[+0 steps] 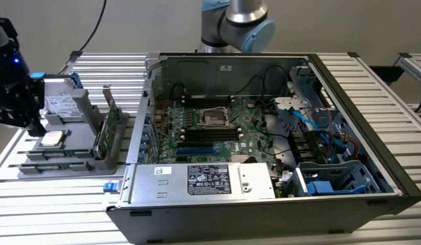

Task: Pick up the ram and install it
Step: 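Pick up the ram and move it above insertion slot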

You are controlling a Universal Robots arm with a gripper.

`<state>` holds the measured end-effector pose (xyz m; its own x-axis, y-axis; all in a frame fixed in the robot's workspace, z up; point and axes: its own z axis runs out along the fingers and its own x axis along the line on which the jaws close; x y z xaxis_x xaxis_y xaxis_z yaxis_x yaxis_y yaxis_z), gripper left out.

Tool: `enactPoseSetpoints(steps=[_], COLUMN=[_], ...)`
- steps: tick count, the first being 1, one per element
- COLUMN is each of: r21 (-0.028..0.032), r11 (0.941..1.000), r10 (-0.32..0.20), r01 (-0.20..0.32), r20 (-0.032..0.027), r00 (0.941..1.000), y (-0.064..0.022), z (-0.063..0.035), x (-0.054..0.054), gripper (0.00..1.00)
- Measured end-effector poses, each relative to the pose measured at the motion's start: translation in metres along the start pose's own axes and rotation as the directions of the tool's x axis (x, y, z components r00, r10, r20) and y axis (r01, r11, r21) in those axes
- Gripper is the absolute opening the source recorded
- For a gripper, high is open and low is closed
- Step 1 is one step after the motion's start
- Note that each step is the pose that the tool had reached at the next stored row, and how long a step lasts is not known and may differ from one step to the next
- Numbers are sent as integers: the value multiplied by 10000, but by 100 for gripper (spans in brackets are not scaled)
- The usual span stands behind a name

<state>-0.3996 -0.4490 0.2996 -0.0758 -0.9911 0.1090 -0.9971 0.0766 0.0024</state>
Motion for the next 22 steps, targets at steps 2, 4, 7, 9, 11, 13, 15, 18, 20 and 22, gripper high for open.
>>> enactPoseSetpoints(steps=[2, 4, 7, 9, 11, 13, 15, 18, 20, 22], r21=[93, 125, 137, 130, 128, 129, 128, 130, 130, 129], r11=[10000, 9999, 9999, 9999, 9999, 9999, 9999, 9999, 9999, 9999], r10=[9, 11, 14, 13, 12, 12, 12, 12, 12, 12], r01=[-10, -13, -17, -16, -15, -15, -15, -14, -15, -15], r20=[114, 183, 203, 210, 215, 216, 216, 217, 217, 216], r00=[9999, 9998, 9998, 9998, 9998, 9998, 9998, 9998, 9998, 9998], y=[27, 45, 54, 54, 53, 53, 54, 55, 60, 67], z=[7, 29, 79, 79, 80, 81, 82, 128, 165, 201], x=[2, 14, 25, 29, 29, 29, 30, 25, 21, 18], gripper=[10, 10, 10, 10, 12, 24, 30, 36, 42, 42])
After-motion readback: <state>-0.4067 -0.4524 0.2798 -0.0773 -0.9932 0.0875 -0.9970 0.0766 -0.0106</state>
